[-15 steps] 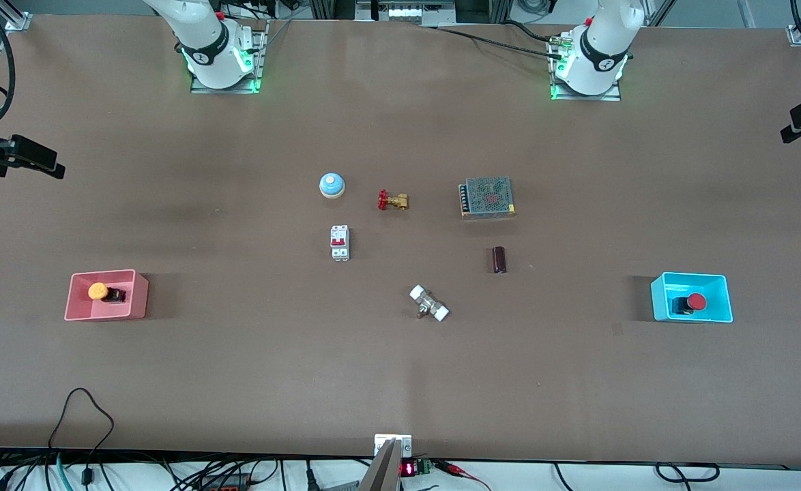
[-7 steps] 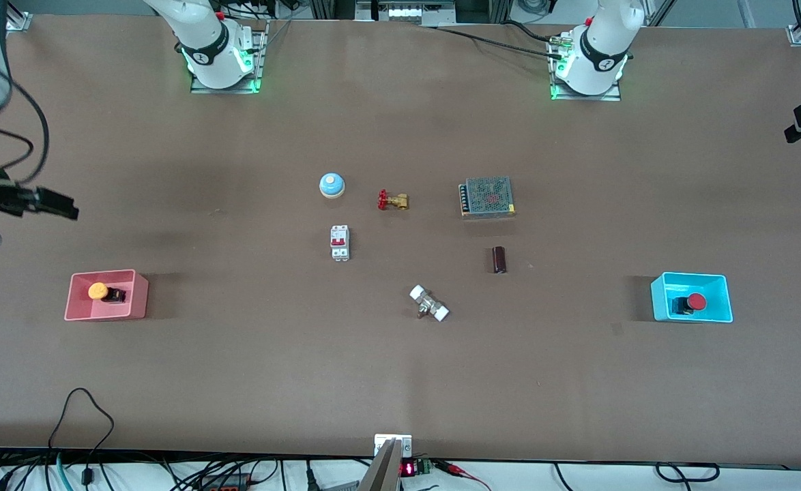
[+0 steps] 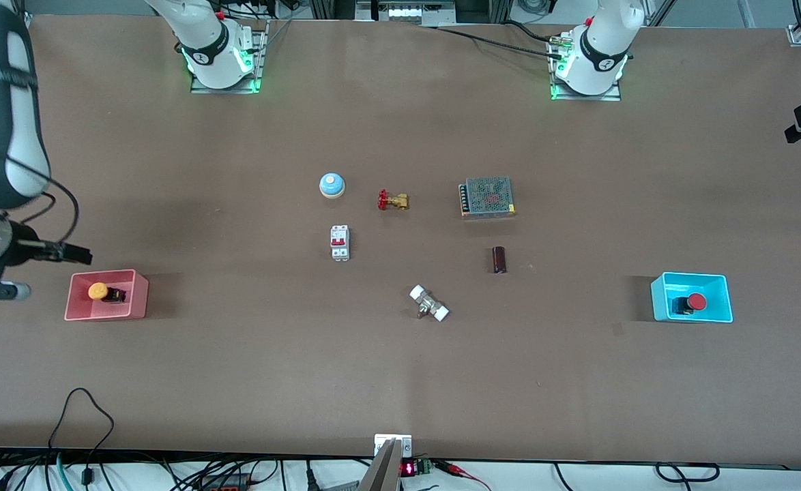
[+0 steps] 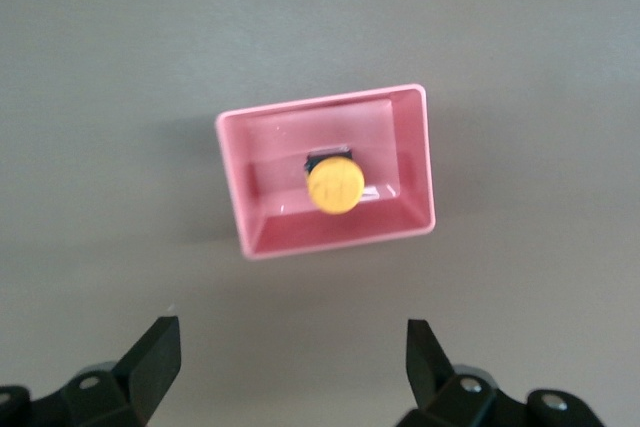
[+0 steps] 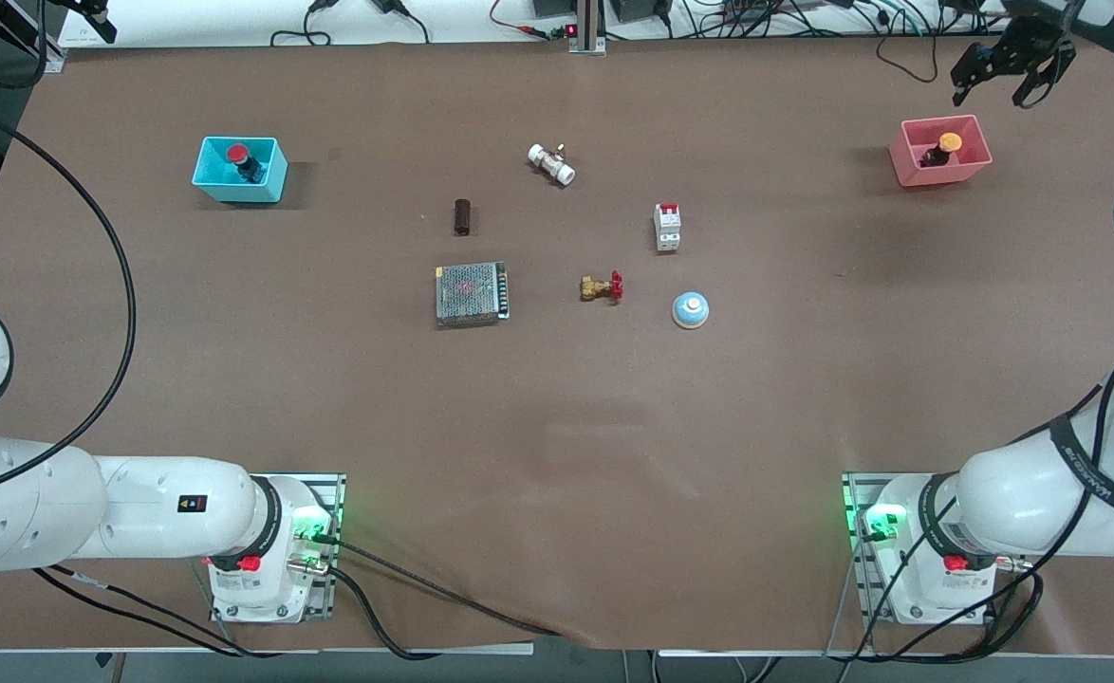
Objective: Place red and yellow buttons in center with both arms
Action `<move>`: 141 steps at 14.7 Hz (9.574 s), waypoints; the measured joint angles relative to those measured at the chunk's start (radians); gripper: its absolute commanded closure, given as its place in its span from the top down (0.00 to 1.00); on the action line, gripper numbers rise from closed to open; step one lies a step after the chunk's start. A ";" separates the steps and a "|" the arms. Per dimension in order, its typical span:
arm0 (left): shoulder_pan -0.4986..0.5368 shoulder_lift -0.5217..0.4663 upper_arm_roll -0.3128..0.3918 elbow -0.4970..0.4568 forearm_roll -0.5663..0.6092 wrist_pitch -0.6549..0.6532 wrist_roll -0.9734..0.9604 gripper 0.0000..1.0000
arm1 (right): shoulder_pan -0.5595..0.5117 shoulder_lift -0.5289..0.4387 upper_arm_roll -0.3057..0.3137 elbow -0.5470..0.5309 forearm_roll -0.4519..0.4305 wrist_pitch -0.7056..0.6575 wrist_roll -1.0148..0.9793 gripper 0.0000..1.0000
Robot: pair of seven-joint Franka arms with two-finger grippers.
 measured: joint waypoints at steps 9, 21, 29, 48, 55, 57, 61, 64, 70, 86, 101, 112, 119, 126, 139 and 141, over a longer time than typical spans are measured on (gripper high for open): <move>0.000 0.000 0.000 0.000 0.000 0.004 0.004 1.00 | -0.030 0.152 0.000 0.006 0.000 0.162 -0.103 1.00; 0.002 0.231 0.001 -0.306 0.002 0.609 0.033 1.00 | -0.033 0.237 0.000 0.026 0.000 0.244 -0.160 1.00; 0.051 0.532 0.002 -0.309 -0.177 0.904 0.262 1.00 | -0.034 0.258 0.000 0.037 0.001 0.245 -0.174 1.00; 0.102 0.714 -0.001 -0.144 -0.247 0.894 0.315 0.97 | -0.034 0.272 0.000 0.043 0.002 0.246 -0.175 0.38; 0.101 0.722 -0.002 -0.140 -0.249 0.892 0.314 0.01 | -0.030 0.231 0.006 0.105 0.002 0.167 -0.178 0.38; 0.100 0.722 -0.002 -0.126 -0.284 0.876 0.313 0.01 | -0.028 0.173 0.009 0.139 0.002 0.065 -0.180 0.38; 0.100 0.714 0.002 0.012 -0.304 0.656 0.312 0.01 | 0.015 0.073 0.018 0.150 0.008 -0.087 -0.169 0.38; 0.101 0.680 0.006 0.106 -0.304 0.514 0.286 0.01 | 0.102 0.067 0.025 0.134 0.010 -0.102 -0.054 0.38; -0.078 0.638 -0.006 0.087 -0.231 0.523 0.002 0.01 | 0.301 0.101 0.029 0.061 0.092 -0.069 0.136 0.38; -0.474 0.447 -0.007 -0.489 -0.080 0.997 -0.548 0.01 | 0.466 0.189 0.028 -0.051 0.143 0.192 0.397 0.38; -0.480 0.510 -0.003 -0.512 -0.069 1.112 -0.615 1.00 | 0.488 0.167 0.022 -0.056 0.143 0.227 0.443 1.00; -0.402 0.470 0.013 -0.316 -0.069 0.787 -0.481 1.00 | 0.485 -0.171 -0.090 -0.015 0.143 -0.087 0.441 1.00; -0.229 0.421 0.014 -0.045 -0.093 0.370 -0.225 1.00 | 0.483 -0.195 -0.143 0.068 0.126 -0.209 0.438 1.00; -0.053 0.271 -0.065 0.014 -0.102 0.147 -0.151 1.00 | 0.152 -0.260 -0.038 0.159 0.100 -0.377 0.185 1.00; 0.014 0.065 -0.130 -0.018 -0.102 0.002 -0.151 1.00 | 0.129 -0.372 0.006 0.055 0.042 -0.422 0.087 1.00; 0.012 0.014 -0.128 -0.063 -0.102 -0.002 -0.151 1.00 | 0.129 -0.389 0.006 0.038 0.037 -0.422 0.085 1.00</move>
